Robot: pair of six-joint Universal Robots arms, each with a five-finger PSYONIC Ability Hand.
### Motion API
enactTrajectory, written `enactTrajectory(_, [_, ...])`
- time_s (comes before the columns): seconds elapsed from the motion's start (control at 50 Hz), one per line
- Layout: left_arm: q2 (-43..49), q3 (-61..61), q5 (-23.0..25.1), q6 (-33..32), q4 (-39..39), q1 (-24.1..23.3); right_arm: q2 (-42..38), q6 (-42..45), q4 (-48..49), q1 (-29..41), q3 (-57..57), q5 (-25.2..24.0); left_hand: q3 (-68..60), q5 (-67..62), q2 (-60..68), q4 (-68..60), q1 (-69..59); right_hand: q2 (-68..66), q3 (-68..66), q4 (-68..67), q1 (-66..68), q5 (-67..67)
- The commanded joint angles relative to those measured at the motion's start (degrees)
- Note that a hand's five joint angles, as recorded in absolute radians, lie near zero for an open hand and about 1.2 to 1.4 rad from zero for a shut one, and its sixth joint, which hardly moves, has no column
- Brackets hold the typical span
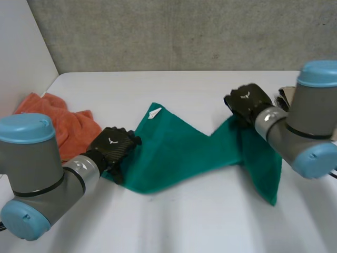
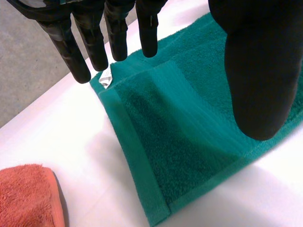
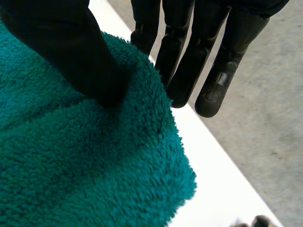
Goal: Fold the laundry.
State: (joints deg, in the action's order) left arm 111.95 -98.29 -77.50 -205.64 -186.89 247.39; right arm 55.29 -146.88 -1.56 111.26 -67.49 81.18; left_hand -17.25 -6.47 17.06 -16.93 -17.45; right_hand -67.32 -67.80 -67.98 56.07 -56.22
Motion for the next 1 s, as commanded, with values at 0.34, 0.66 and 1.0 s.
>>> enactTrajectory(0.34, [3.6,-0.4,-0.2,-0.1,-5.3,0.5,-0.2,1.8,-4.1,0.2,1.4,6.2,-11.0,-11.7,11.2,-11.3,-10.8,57.3,57.8,58.0,-46.1,56.2])
enactTrajectory(0.66, [6.2,0.4,-0.2,0.7,-5.7,-0.9,13.3,0.7,0.2,-6.7,-22.9,1.1,-13.3,-14.1,13.5,-13.6,-13.1,57.3,57.8,58.0,-46.1,56.2])
enactTrajectory(1.0, [10.0,3.9,-1.1,2.2,-4.3,-2.2,15.6,-16.6,-1.3,-16.5,-31.3,-5.3,-54.5,-55.3,54.7,-54.8,-54.3,51.7,52.2,52.4,-40.4,50.6])
